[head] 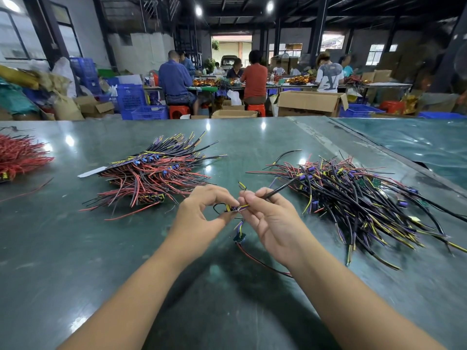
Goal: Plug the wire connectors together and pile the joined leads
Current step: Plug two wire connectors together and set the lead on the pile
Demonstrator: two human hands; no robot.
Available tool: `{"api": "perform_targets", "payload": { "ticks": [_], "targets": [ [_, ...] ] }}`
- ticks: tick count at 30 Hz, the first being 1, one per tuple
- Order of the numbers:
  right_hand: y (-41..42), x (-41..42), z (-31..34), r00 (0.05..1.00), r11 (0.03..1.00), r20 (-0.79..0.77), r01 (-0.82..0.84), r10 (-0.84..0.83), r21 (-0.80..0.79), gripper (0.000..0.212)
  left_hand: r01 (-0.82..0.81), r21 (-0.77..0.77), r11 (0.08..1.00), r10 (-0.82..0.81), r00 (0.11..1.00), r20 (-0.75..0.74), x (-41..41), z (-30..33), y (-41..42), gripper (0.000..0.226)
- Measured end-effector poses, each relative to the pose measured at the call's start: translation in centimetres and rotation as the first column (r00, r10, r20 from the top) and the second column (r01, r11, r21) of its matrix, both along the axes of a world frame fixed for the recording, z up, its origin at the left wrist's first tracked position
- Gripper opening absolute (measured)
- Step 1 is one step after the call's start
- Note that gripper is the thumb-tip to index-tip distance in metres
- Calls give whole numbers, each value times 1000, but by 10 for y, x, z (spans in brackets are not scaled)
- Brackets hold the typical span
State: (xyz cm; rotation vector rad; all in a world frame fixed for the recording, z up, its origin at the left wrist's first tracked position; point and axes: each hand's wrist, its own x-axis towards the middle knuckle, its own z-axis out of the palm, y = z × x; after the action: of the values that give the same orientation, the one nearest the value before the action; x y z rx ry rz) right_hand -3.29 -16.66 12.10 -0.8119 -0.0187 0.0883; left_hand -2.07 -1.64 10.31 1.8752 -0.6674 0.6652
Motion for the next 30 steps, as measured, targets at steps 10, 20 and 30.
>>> {"api": "perform_targets", "payload": {
  "ticks": [10, 20, 30],
  "targets": [
    [3, 1, -3, 991, 996, 92, 92, -92, -4, 24, 10, -464, 886, -166, 941, -296, -3, 5, -9, 31],
    [-32, 17, 0, 901, 873, 91, 434, -425, -224, 22, -255, -783, 567, -140, 907, -396, 17, 9, 24, 31],
    [-82, 40, 0, 781, -28, 299, 340, -548, -940, 40, -164, -820, 548, -183, 933, -309, 17, 10, 25, 32]
  ]
}}
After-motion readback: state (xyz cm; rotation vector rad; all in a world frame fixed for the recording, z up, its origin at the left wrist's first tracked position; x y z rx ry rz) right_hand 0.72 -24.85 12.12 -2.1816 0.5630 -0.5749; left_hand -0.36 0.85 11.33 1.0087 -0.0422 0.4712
